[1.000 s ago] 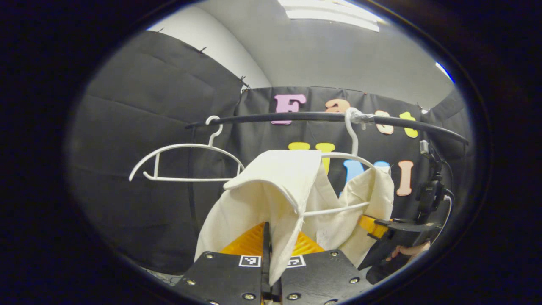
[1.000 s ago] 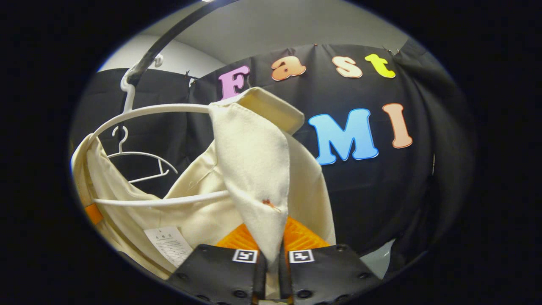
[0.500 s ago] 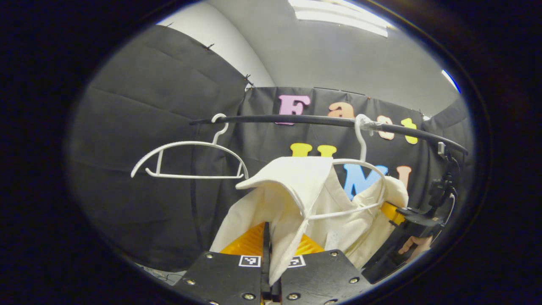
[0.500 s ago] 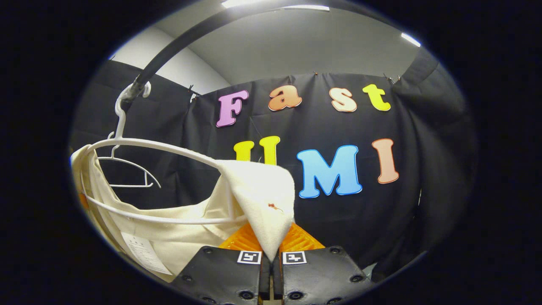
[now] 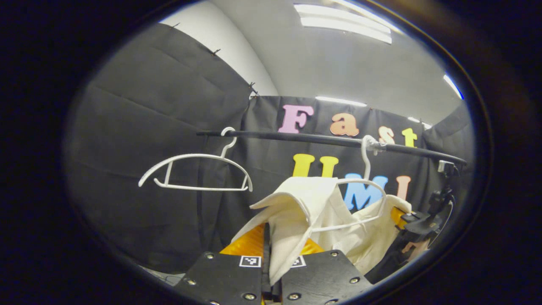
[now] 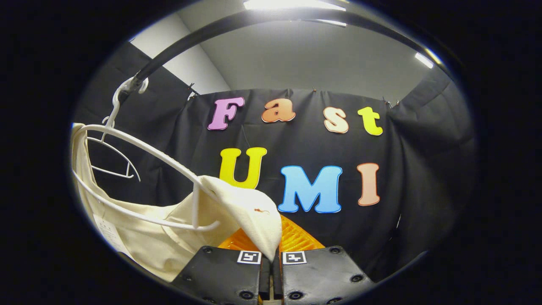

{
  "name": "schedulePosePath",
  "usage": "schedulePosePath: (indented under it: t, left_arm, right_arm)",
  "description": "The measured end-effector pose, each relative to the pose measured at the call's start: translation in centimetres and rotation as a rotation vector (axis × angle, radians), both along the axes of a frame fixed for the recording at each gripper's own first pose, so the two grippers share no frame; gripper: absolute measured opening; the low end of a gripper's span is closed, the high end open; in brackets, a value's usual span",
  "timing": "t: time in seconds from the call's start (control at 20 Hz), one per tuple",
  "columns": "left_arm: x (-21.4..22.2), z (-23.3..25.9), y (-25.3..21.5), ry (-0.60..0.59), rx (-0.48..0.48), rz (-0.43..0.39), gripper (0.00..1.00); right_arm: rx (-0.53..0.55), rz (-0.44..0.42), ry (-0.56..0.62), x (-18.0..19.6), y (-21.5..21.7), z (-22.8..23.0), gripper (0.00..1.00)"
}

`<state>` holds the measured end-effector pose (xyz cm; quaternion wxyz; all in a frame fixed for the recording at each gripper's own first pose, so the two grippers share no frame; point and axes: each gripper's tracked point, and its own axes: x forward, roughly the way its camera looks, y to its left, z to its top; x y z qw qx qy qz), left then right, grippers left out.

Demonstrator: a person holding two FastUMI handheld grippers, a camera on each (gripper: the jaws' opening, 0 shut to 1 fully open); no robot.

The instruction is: Grasp the clothes on the hanger with both hands and then place them into the laundry hamper below.

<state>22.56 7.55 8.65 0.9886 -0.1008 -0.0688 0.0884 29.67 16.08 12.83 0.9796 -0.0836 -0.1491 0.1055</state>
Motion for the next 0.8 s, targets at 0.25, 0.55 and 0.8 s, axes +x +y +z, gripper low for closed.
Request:
schedulePosePath:
  t: [0.25, 0.55, 0.8]
  left_arm:
    - [0.5, 1.0, 0.7, -0.036, -0.072, -0.042, 0.02]
    - [-0.6, 2.6, 0.0, -0.044, -0.046, -0.193, 0.02]
    - [-1.2, 4.1, -1.2, 0.007, 0.064, -0.225, 0.02]
  right_arm:
    - [-0.018, -0.041, 0.011, 0.0, -2.0, -0.5, 0.04]
    - [-0.054, -0.057, -0.017, -0.1, -2.3, -0.4, 0.04]
    - [-0.042, -0.044, 0.000, -0.3, -1.2, -0.6, 0.05]
